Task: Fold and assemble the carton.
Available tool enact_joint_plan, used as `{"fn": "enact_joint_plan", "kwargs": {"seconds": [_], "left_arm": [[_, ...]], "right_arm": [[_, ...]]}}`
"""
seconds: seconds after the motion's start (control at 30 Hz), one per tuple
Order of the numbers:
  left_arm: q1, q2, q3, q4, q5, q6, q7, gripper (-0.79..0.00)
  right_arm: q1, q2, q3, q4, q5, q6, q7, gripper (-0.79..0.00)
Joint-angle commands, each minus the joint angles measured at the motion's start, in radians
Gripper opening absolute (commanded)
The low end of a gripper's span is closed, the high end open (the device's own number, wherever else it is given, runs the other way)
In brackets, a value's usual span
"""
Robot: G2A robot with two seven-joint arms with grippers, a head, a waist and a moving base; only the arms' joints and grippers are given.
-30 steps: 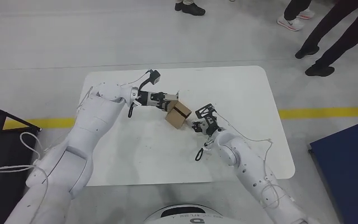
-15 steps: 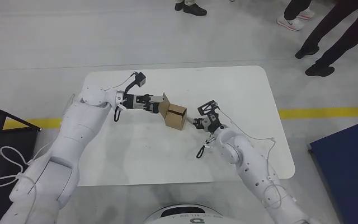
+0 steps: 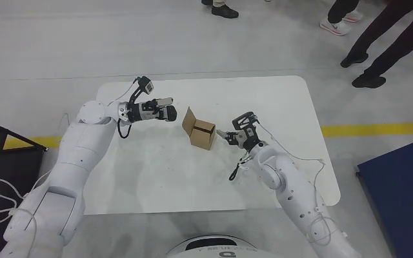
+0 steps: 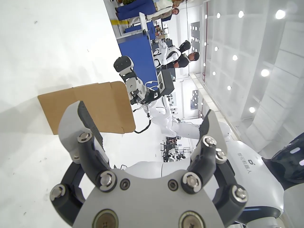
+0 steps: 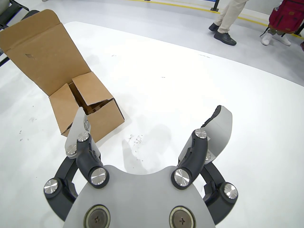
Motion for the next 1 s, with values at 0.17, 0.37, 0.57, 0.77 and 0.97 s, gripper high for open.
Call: {"fn": "enact_joint_plan", "kwargs": {"seconds": [0.17, 0.37, 0.57, 0.77, 0.97], "left_arm": [[0.0, 0.0, 0.0, 0.0, 0.0, 0.0, 0.0, 0.0], [0.052, 0.032, -0.049, -0.009, 0.157, -0.112, 0.11, 0.0], [0.078, 0.049, -0.055, -0.109, 0.297, -0.133, 0.154, 0.0], [0.058, 0.044, -0.012, -0.193, 0.482, -0.056, 0.248, -0.243], [0.026, 0.028, 0.04, -0.215, 0.564, 0.0, 0.274, -0.363]], "right_arm": [[0.0, 0.0, 0.0, 0.0, 0.0, 0.0, 0.0, 0.0], [0.006, 0.0, 0.022, 0.059, 0.109, -0.08, -0.042, 0.0], [0.028, -0.004, 0.008, 0.084, 0.114, -0.102, -0.071, 0.0], [0.048, -0.009, -0.014, 0.108, 0.17, -0.169, -0.064, 0.0], [0.072, -0.013, -0.048, 0.169, 0.175, -0.221, -0.015, 0.0]]}}
